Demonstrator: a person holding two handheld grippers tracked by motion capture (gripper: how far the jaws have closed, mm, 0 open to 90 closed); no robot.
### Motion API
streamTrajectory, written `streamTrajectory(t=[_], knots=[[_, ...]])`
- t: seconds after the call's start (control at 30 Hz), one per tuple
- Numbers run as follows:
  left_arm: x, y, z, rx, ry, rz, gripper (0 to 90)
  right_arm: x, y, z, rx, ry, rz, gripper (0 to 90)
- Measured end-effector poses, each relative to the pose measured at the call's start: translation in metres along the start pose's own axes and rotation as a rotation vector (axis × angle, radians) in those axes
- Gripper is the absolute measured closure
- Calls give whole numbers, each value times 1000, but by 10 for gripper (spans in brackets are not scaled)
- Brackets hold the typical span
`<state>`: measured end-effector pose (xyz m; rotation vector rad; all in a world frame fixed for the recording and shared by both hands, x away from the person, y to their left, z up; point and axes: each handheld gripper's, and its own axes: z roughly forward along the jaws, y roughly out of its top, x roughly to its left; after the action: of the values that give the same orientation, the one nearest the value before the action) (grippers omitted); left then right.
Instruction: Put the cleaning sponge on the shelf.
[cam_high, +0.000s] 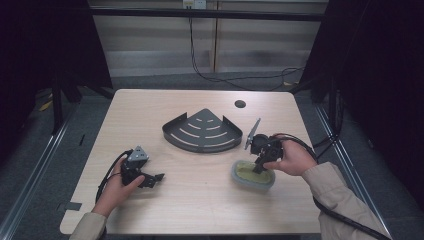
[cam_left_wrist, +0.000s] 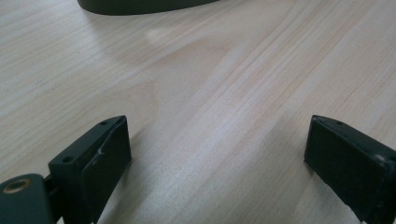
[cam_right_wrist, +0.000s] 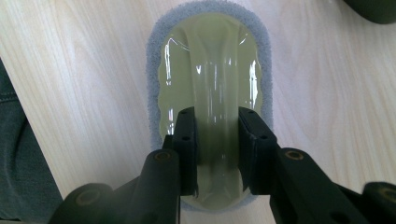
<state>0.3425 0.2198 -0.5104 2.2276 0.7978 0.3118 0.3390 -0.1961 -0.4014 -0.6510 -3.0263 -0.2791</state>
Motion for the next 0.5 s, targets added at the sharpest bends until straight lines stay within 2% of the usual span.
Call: streamTrajectory(t=[0.07, 0.1, 0.4, 0.5], knots=[[0, 0, 0, 0, -1, -2, 67, -1, 0, -2, 1, -7, 25, 710], [0, 0, 0, -1, -1, -4, 67, -3, 0, -2, -2, -10, 22, 710], [0, 0, 0, 0, 0, 0, 67, -12, 3, -14, -25, -36, 143, 711], [0, 0, 0, 0, 0, 0, 67, -14, 7, -18, -21, -40, 156, 711]])
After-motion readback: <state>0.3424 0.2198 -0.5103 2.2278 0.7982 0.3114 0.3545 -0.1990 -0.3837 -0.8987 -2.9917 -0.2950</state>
